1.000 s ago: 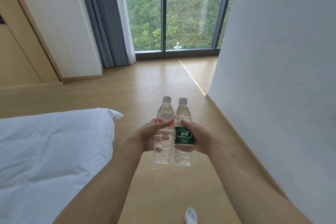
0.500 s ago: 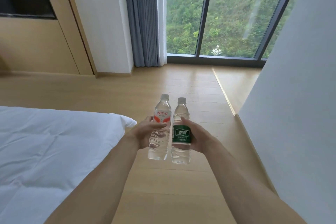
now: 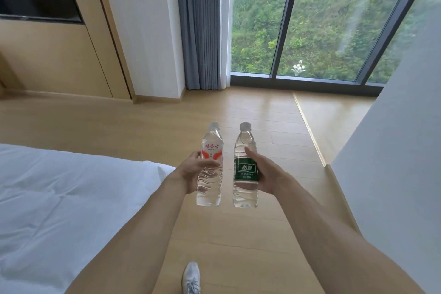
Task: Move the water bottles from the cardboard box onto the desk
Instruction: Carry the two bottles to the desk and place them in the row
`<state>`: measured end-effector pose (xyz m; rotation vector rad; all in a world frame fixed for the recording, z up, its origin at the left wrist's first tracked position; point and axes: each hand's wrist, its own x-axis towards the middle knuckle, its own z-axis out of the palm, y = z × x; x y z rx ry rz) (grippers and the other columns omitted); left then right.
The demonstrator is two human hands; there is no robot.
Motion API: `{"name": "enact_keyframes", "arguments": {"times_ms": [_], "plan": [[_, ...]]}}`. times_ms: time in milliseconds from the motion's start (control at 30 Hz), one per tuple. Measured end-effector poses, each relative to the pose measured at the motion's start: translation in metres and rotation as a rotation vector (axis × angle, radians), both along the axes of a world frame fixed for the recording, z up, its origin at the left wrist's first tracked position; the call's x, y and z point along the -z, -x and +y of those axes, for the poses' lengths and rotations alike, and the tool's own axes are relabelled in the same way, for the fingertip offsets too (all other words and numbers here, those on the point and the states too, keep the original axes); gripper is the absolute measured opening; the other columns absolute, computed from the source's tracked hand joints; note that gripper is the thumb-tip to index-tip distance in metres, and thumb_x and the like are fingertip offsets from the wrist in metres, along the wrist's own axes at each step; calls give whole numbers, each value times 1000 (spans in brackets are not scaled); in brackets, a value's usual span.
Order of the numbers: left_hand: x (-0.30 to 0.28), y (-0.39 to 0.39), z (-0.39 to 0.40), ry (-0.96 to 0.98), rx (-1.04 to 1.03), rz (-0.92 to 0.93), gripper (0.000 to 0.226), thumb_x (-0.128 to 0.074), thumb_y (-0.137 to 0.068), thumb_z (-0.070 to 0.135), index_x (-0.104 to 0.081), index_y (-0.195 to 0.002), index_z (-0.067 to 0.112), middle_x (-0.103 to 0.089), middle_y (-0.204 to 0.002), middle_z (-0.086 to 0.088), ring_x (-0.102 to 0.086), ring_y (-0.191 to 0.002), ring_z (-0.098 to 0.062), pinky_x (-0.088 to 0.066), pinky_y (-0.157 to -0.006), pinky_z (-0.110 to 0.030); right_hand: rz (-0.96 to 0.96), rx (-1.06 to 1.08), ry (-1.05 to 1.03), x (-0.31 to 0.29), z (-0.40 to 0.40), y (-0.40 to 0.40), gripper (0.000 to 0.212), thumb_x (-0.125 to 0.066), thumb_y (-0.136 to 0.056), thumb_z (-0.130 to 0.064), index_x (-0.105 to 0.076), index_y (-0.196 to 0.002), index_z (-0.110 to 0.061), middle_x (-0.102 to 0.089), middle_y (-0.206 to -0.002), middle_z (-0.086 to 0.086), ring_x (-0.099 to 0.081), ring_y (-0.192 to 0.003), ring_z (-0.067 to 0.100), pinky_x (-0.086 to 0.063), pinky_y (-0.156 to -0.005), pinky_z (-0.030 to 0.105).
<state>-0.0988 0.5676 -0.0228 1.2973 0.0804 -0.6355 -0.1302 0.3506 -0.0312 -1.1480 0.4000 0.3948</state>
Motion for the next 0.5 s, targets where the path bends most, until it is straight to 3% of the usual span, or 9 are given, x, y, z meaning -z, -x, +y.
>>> {"name": "enact_keyframes", "arguments": {"times_ms": [67,167,233,333,400,500], "plan": [[8,-33,-3,-12,2,-8,56,-79,-75,-6,-53,-122,8,-66,-100,-16,-63,-92,-35,-51,-94,-55,1,5,19,5,-4,-30,52,-67,-94,-42,-58,-127,-4,-72,-103,17,-72,-92,32,-59,-86,49],[15,-89,-6,6,-4,-12,35,-74,-80,-7,-60,-107,10,-72,-80,-9,-69,-71,-27,-60,-71,-40,-2,4,37,8,-6,-80,47,-66,-94,-42,-60,-121,-5,-75,-92,14,-74,-83,28,-61,-76,44],[15,-128,-3,-10,-33,11,44,-78,-77,-5,-57,-114,9,-72,-86,-11,-70,-70,-25,-59,-63,-37,-5,10,59,7,-6,-116,45,-65,-95,-43,-60,-120,-6,-74,-90,12,-74,-81,27,-60,-73,42],[9,-183,4,-20,-57,47,71,-85,-68,2,-49,-129,10,-66,-107,-17,-66,-87,-32,-55,-76,-45,6,22,87,4,-4,-170,48,-67,-94,-43,-60,-122,-5,-72,-90,13,-73,-80,27,-59,-75,42],[6,-221,7,-55,-72,19,70,-86,-70,6,-51,-130,11,-66,-107,-14,-64,-90,-30,-53,-81,-44,2,27,101,0,-2,-206,51,-68,-93,-43,-59,-124,-4,-71,-91,13,-72,-81,28,-60,-76,42],[2,-273,10,-58,-113,4,61,-86,-74,7,-54,-126,11,-67,-100,-13,-65,-83,-29,-55,-74,-40,-1,35,100,-2,2,-258,55,-69,-92,-43,-58,-127,-2,-71,-91,14,-71,-81,28,-59,-77,42]]}}
